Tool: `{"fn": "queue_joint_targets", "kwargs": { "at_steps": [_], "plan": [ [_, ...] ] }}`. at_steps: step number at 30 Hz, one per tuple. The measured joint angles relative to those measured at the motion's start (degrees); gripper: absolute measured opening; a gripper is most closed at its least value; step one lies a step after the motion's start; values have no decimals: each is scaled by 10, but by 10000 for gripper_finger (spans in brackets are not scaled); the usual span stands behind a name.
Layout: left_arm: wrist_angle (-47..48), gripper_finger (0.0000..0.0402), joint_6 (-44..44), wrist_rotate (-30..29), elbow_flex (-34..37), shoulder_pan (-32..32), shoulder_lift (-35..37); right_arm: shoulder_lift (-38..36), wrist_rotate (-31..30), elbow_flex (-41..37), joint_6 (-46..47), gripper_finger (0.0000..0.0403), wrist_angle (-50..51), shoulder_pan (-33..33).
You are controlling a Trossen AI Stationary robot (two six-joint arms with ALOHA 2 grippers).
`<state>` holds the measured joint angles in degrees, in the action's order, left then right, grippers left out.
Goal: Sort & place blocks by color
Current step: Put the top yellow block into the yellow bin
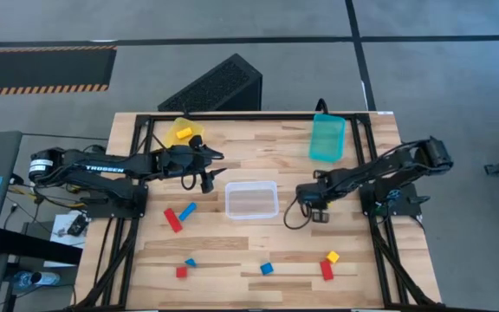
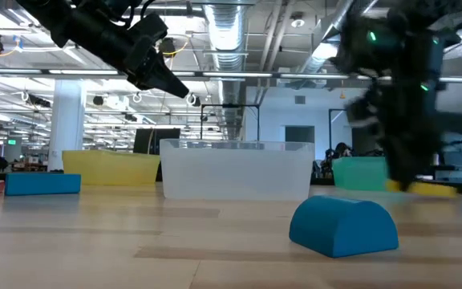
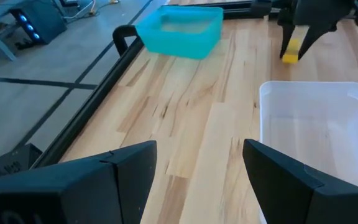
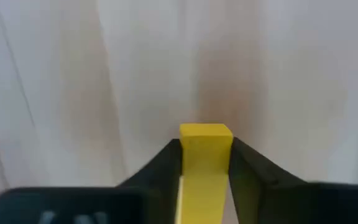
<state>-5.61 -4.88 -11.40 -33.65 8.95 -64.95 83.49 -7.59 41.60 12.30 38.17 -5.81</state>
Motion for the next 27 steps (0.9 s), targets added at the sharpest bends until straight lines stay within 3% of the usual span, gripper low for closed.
{"fn": "queue_joint_targets", "kwargs": {
  "at_steps": [2,6,9,15,20,27],
  "plan": [
    [0,231,10,1,0,0,0,-10,0,5,10,69,-22,-3],
    [-31,231,41,24,3,-4,-24,-25,-1,7,12,69,-106,-10],
    [-104,231,40,59,9,-17,-67,-36,-5,8,-10,69,-194,-13],
    [-278,231,-10,89,10,-48,-162,-51,-61,8,-93,77,-458,-10],
    [-352,231,-75,109,-11,-65,-216,-42,-58,9,-149,78,-661,-4],
    [-355,231,-78,106,-51,-74,-242,-16,-30,8,-169,80,-732,11]
  ]
}}
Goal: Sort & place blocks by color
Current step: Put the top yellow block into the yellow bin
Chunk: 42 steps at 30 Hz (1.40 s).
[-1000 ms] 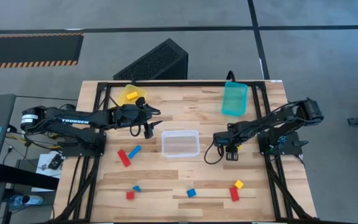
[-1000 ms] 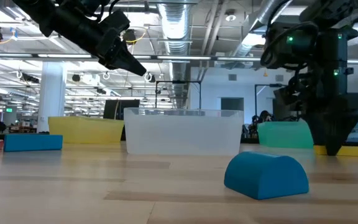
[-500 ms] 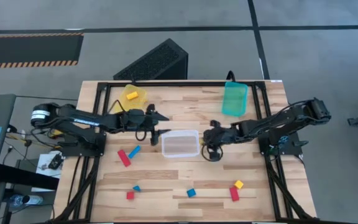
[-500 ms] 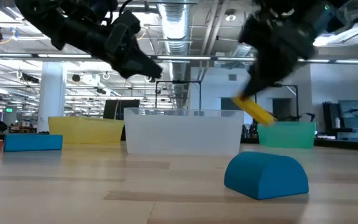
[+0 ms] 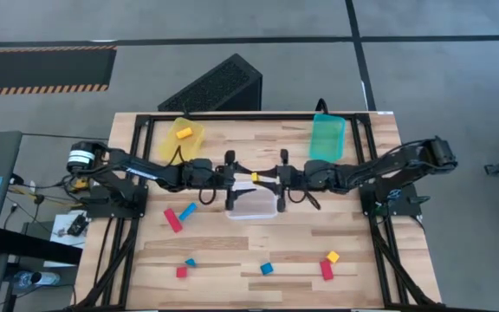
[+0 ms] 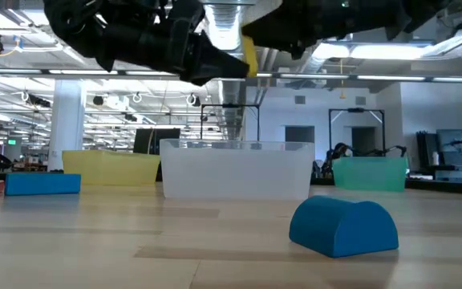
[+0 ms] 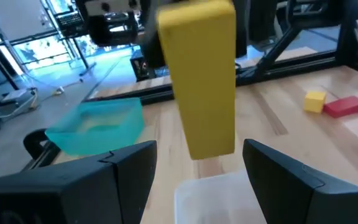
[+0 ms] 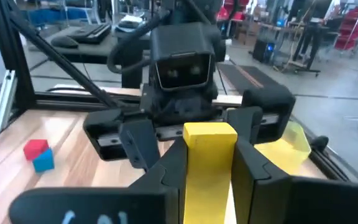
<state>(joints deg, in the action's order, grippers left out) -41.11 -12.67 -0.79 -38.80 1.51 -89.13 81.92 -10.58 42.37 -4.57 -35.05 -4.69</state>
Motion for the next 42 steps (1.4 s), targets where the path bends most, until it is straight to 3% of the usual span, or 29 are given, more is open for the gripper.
{"fn": "queue_joint_targets", "kwargs": {
  "at_steps": [8,11,16,20,24,29,35,38,42],
  "plan": [
    [2,218,9,-2,-12,-13,0,49,0,1,-6,81,-48,0],
    [5,180,25,-27,-12,-13,0,48,0,1,-6,81,-53,0],
    [16,72,36,-40,-13,-13,2,42,-2,1,-16,87,-43,0],
    [45,72,44,-42,-13,-7,14,42,-15,2,-2,126,-24,-1],
    [127,72,26,-127,-12,7,53,34,-61,1,10,191,27,-3],
    [270,73,17,-261,-12,42,116,-4,-93,1,105,244,156,-7],
    [442,74,77,-367,-12,146,160,-54,-98,1,205,242,325,-33],
    [536,76,143,-424,-12,210,157,-86,-134,1,238,233,402,-68],
    [637,84,222,-426,-11,283,151,-137,-170,1,293,217,497,-113]
  ]
}}
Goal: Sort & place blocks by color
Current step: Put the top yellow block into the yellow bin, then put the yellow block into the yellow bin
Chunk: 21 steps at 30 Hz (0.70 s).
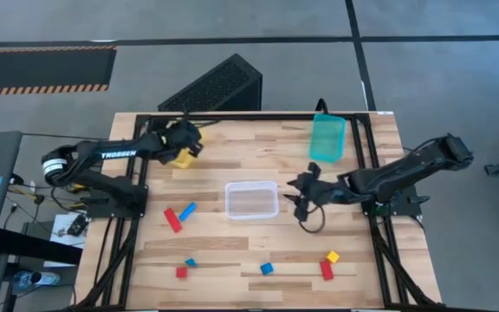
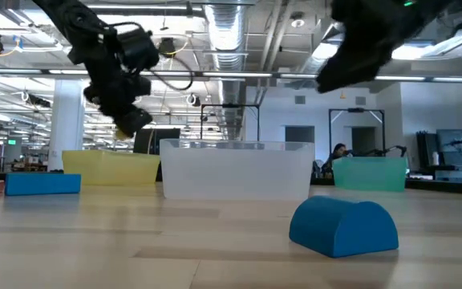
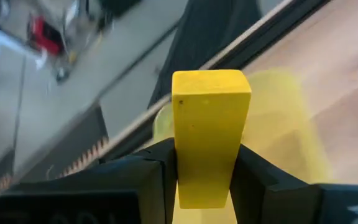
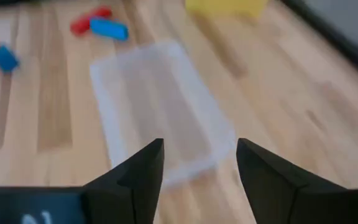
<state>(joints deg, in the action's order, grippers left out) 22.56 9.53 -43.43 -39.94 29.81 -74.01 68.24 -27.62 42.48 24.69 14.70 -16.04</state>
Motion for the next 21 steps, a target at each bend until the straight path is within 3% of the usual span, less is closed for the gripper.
{"fn": "queue_joint_targets", "kwargs": {
  "at_steps": [10,17,21],
  "plan": [
    [37,128,36,137,-1,69,-2,-62,36,0,195,203,215,-50],
    [37,152,30,137,-1,69,-2,-36,65,0,281,203,304,-81],
    [33,174,14,134,-1,55,-2,-10,133,0,326,206,335,-107]
  ]
}}
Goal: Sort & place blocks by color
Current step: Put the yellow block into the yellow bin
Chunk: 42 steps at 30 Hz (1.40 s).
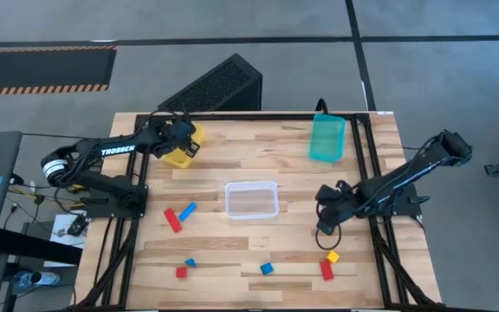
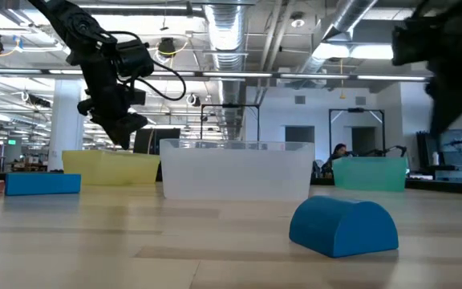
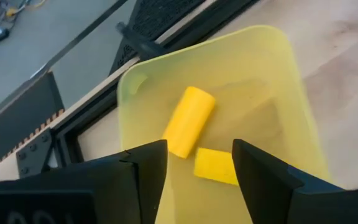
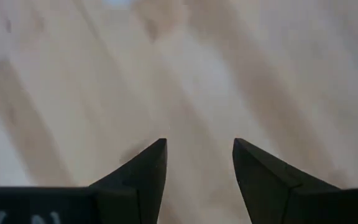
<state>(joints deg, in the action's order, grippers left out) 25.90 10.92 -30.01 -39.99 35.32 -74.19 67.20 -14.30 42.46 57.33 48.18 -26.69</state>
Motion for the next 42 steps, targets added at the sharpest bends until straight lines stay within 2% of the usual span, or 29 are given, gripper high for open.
{"fn": "queue_joint_targets", "kwargs": {
  "at_steps": [5,12,16,19,24,33,39,42],
  "plan": [
    [-20,189,37,0,0,-54,0,32,85,0,46,210,14,-46],
    [-154,190,27,1,0,-191,0,82,195,0,128,207,-7,-124],
    [-214,190,7,4,0,-250,0,90,231,0,160,206,-27,-158],
    [-244,190,8,3,0,-277,0,89,216,0,177,211,-55,-170],
    [-271,190,17,1,0,-302,0,102,143,0,182,222,-102,-188],
    [-273,190,5,-6,0,-304,0,163,144,3,237,234,-143,-221],
    [-313,190,-32,-8,0,-293,0,148,138,0,229,235,-148,-215],
    [-333,190,-49,-6,0,-285,1,139,106,0,224,235,-128,-215]
  ]
}}
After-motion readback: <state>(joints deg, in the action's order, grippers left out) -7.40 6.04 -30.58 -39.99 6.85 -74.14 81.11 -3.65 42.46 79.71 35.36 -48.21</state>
